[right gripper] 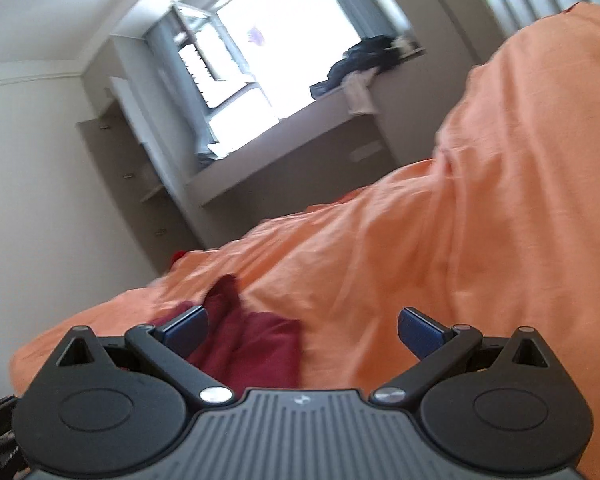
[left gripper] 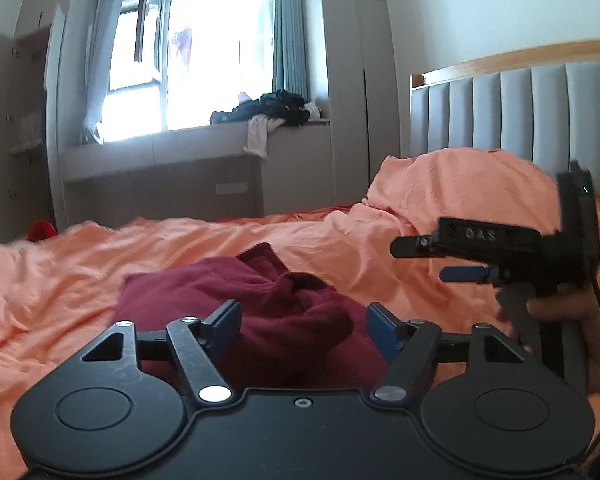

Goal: Fold small clothes
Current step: 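Grasp the shirt with the right gripper while the left gripper holds its edge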

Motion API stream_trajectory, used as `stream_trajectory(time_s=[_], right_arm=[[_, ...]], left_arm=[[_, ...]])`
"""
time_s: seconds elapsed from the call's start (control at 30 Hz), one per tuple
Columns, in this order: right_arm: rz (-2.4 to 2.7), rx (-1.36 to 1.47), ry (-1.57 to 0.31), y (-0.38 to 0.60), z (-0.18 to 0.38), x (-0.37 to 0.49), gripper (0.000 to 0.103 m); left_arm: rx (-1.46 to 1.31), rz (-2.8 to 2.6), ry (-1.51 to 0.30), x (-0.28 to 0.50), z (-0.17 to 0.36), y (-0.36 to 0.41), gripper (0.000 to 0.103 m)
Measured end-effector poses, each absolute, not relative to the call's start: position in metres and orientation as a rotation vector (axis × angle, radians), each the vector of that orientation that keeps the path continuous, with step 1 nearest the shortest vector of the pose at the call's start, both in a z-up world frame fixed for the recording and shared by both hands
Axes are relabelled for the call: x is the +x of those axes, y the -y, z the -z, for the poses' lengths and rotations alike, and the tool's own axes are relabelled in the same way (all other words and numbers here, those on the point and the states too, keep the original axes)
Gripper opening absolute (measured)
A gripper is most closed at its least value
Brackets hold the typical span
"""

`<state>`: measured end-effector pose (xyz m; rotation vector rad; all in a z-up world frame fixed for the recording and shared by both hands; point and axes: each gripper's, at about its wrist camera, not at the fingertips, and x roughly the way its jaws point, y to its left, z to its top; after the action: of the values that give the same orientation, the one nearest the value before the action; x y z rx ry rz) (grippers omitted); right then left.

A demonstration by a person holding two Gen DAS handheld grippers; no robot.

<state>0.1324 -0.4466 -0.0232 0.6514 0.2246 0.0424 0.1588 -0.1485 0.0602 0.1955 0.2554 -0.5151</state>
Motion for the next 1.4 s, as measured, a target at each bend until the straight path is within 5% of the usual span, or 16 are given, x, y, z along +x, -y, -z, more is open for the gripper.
stream_trajectory(time_s=[0.4, 0.57, 0.83, 1.03, 1.4], right_arm=[[-0.262, 0.578, -0.241, 0.379, 0.002, 0.177, 0.102], [-0.271, 0.517, -0.262, 0.358, -0.003, 0.192, 0.076], [-0.309, 0.525, -0.325, 0.353, 0.004, 0.198, 0.022], [-0.265, 0.431, -0.210, 0.349, -0.013, 0.179, 0.015], [-0.136, 0.431, -0.132, 0.381, -0.026, 0.152, 0.014]], left_arm=[[0.421, 0.356, -0.230, 0.147, -0.045, 0.129, 0.079], [0.420, 0.375, -0.246, 0.155, -0.049, 0.127, 0.071], [0.418, 0.383, -0.263, 0.157, -0.049, 0.126, 0.033], [0.350, 0.398, -0.264, 0.160, -0.060, 0.133, 0.023], [0.386, 0.519, -0.280, 0.156, -0.062, 0.166, 0.021]])
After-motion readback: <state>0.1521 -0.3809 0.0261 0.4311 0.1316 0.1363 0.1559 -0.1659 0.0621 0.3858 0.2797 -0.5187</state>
